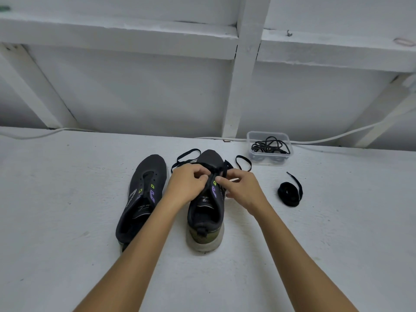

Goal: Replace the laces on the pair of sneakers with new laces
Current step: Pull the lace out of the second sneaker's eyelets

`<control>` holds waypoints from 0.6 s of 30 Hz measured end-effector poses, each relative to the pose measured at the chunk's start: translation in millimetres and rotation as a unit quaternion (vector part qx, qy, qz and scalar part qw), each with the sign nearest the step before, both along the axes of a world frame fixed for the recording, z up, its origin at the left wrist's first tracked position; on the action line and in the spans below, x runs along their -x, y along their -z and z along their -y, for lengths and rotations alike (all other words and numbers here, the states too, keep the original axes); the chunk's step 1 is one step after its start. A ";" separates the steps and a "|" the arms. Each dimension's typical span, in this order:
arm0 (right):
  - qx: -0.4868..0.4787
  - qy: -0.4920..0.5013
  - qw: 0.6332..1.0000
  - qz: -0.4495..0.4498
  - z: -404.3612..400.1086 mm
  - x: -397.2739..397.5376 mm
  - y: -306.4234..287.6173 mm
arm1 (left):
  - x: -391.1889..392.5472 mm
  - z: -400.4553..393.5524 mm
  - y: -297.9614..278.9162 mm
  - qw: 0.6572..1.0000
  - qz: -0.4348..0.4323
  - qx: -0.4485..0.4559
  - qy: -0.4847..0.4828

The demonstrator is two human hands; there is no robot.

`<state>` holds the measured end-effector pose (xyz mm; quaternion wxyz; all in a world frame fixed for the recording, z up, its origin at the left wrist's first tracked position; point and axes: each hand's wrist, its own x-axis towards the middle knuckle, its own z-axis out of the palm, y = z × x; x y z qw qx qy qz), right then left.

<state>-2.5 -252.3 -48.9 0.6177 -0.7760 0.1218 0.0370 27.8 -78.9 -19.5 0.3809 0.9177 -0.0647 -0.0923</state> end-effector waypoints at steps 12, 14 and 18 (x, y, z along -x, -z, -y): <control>-0.146 0.042 0.986 -0.069 5.6 0.3 3.9 | -10.1 6.5 2.9 0.998 -0.035 -0.010 0.060; -0.159 0.068 0.982 -0.078 4.9 0.1 4.8 | -10.6 7.3 3.2 0.997 -0.031 -0.008 0.063; -0.199 0.133 0.967 -0.090 3.2 1.6 7.3 | -10.4 5.9 4.2 0.996 -0.027 -0.008 0.087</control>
